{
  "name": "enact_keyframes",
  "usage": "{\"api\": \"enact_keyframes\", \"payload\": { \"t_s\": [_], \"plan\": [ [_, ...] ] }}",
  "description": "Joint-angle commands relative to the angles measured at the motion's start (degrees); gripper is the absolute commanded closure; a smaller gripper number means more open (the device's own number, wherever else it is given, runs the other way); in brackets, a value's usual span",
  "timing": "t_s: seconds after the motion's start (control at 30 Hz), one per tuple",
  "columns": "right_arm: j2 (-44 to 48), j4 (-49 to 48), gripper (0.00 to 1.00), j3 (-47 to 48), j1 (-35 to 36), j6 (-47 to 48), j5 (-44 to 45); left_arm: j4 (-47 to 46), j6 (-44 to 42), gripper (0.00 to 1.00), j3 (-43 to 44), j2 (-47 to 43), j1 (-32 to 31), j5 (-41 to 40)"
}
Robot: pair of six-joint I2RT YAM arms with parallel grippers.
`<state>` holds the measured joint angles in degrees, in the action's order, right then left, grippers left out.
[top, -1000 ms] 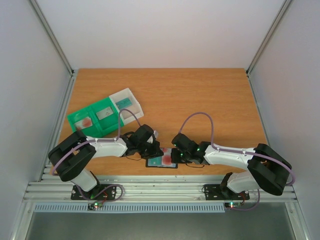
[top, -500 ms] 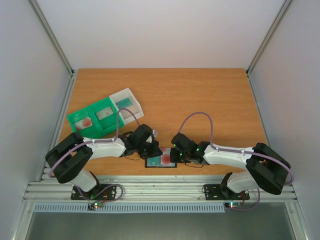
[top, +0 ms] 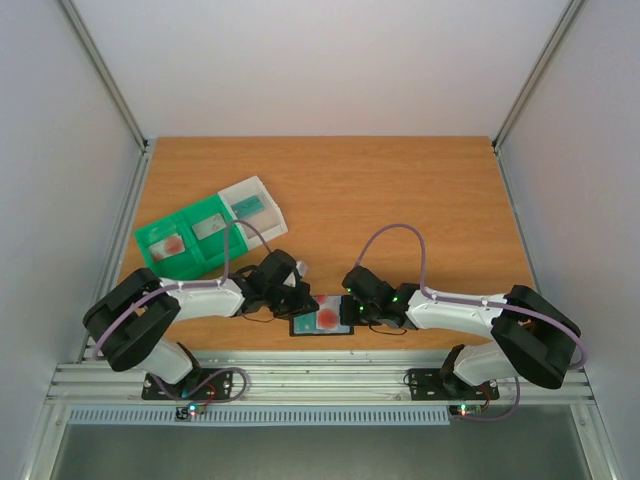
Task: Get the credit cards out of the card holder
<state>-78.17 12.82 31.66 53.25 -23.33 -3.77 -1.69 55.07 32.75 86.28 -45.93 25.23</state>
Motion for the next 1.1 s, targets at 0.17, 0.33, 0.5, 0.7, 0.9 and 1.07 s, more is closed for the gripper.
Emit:
{"api": "enact_keyframes", "payload": {
  "t_s": [0.17, 0.33, 0.5, 0.7, 0.9, 1.07],
  "plan": [
    [-0.94, 1.59, 0.98, -1.09, 0.09, -0.05, -0.10, -4.58, 0.61, 1.00, -1.86, -2.14, 0.45, 1.45],
    [-0.20, 0.63, 0.97, 0.02, 0.09, 0.04, -1.48, -6.96, 1.72, 1.00, -1.86, -1.32, 0.46, 2.74],
    [-0.27, 0.84, 0.93, 1.32, 0.10, 0.38, -1.03, -6.76, 1.80, 1.00, -1.66, -0.64, 0.48, 2.68],
    [-2.75, 0.31, 0.93, 1.49, 0.01, 0.25, -0.54, -6.64, 1.78, 0.99, -1.90, -0.80, 0.45, 2.46],
    [-4.17, -0.78, 0.96, -0.01, 0.01, -0.48, -0.96, -9.82, 2.76, 0.88, -2.87, -0.78, 0.41, 2.86],
    [-4.22, -0.91, 0.97, -0.83, 0.01, -0.84, -0.88, -11.14, 3.47, 0.82, -3.05, -0.29, 0.37, 3.00]
  ]
}}
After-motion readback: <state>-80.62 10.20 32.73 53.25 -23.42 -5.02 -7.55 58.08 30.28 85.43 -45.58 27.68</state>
